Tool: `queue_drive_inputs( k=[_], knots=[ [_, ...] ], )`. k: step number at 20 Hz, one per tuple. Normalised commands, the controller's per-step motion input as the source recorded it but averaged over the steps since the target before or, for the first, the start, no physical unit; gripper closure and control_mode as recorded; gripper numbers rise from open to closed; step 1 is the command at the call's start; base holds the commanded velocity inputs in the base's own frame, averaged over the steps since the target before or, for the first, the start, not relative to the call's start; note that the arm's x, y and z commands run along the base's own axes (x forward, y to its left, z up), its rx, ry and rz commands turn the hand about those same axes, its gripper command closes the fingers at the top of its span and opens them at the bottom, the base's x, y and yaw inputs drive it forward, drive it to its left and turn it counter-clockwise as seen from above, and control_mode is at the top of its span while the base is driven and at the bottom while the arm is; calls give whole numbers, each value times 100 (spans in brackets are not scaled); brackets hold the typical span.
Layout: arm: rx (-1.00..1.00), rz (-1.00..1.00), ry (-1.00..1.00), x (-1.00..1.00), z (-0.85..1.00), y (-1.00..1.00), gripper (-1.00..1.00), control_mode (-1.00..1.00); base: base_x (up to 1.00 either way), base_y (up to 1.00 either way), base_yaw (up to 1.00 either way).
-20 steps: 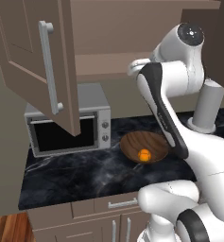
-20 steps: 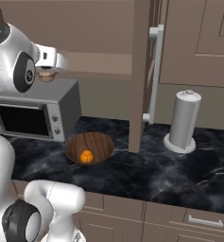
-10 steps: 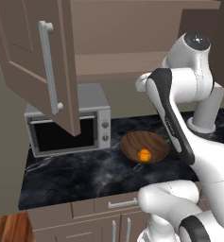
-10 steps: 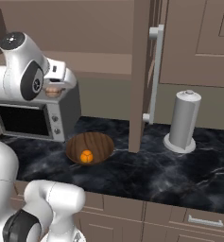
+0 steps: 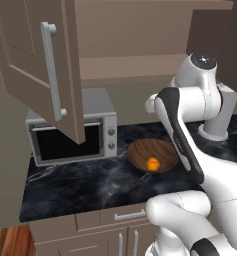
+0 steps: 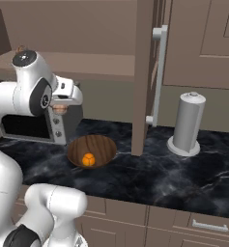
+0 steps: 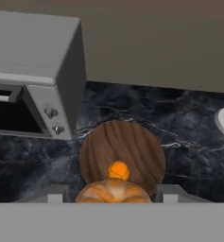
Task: Open the cabinet. Pick the orange and tangerine from the cabinet and place them into the bowl. Then close the cabinet.
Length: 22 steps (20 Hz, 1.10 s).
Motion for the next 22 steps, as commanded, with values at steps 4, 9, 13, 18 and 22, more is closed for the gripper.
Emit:
queue_drive_inputs(
  k=[4,9,13,18,22],
  knots=[
    [-1,0,4,0,-47,-5,100,-100,0,0,0],
    [0,-2,2,0,-31,0,100,-100,0,0,0],
    [0,-1,2,0,-25,0,100,-100,0,0,0],
    [0,-1,1,0,-20,-1,100,-100,0,0,0],
    [0,0,0,0,-21,-3,100,-100,0,0,0]
  ],
)
